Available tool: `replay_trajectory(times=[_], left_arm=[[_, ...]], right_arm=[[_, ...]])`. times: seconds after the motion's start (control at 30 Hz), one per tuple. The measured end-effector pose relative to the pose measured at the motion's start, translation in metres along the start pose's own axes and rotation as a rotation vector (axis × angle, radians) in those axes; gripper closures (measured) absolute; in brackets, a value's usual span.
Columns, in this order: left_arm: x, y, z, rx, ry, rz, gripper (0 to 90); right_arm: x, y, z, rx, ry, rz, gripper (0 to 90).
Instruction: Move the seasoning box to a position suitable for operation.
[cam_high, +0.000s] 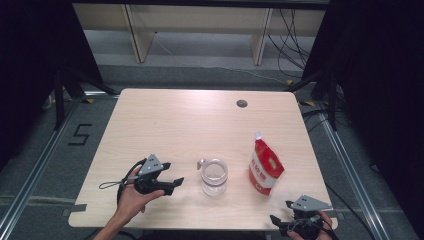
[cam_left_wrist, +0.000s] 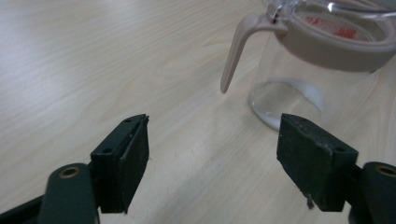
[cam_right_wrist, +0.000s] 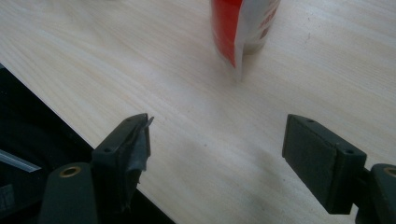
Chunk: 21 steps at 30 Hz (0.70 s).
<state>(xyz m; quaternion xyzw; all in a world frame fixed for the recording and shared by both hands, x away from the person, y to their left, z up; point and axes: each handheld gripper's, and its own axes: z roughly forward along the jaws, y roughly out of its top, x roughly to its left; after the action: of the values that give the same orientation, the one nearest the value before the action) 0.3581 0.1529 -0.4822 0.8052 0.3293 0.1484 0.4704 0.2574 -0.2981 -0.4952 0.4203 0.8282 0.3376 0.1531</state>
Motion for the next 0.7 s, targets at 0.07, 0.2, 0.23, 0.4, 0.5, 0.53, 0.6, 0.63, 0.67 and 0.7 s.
replay_trajectory(times=[0.07, 0.2, 0.23, 0.4, 0.5, 0.53, 0.6, 0.63, 0.67, 0.7], left_arm=[[-0.001, 0.003, 0.003, 0.003, -0.001, 0.018, 28.1], [-0.004, 0.009, 0.019, 0.018, -0.023, 0.055, 33.3], [-0.004, 0.012, 0.024, 0.019, -0.025, 0.063, 34.7], [-0.007, 0.026, 0.042, 0.014, -0.060, 0.129, 48.3], [-0.009, 0.028, 0.047, 0.008, -0.048, 0.164, 54.2], [-0.008, 0.030, 0.049, 0.006, -0.050, 0.196, 56.5], [-0.008, 0.030, 0.052, 0.008, -0.049, 0.197, 57.8], [-0.007, 0.030, 0.053, 0.004, -0.057, 0.198, 59.5], [-0.006, 0.030, 0.055, 0.006, -0.056, 0.199, 62.6], [-0.006, 0.030, 0.056, 0.002, -0.068, 0.196, 63.8]], right_arm=[[-0.001, 0.000, 0.000, -0.003, 0.003, -0.014, 24.6], [0.000, 0.000, 0.000, -0.005, -0.002, 0.004, 24.6], [0.000, 0.001, -0.001, -0.001, -0.002, 0.008, 24.6], [0.001, 0.001, 0.001, -0.007, 0.011, 0.016, 24.6], [-0.001, 0.000, 0.001, -0.004, 0.005, -0.004, 24.5], [-0.001, 0.000, 0.001, -0.011, 0.005, -0.003, 24.5], [0.000, 0.000, 0.001, -0.015, 0.004, 0.014, 24.5], [-0.002, 0.000, 0.000, -0.015, -0.002, -0.009, 24.4], [-0.002, 0.000, 0.000, -0.017, -0.002, -0.011, 24.4], [-0.002, 0.000, 0.001, -0.013, 0.007, -0.012, 24.3]])
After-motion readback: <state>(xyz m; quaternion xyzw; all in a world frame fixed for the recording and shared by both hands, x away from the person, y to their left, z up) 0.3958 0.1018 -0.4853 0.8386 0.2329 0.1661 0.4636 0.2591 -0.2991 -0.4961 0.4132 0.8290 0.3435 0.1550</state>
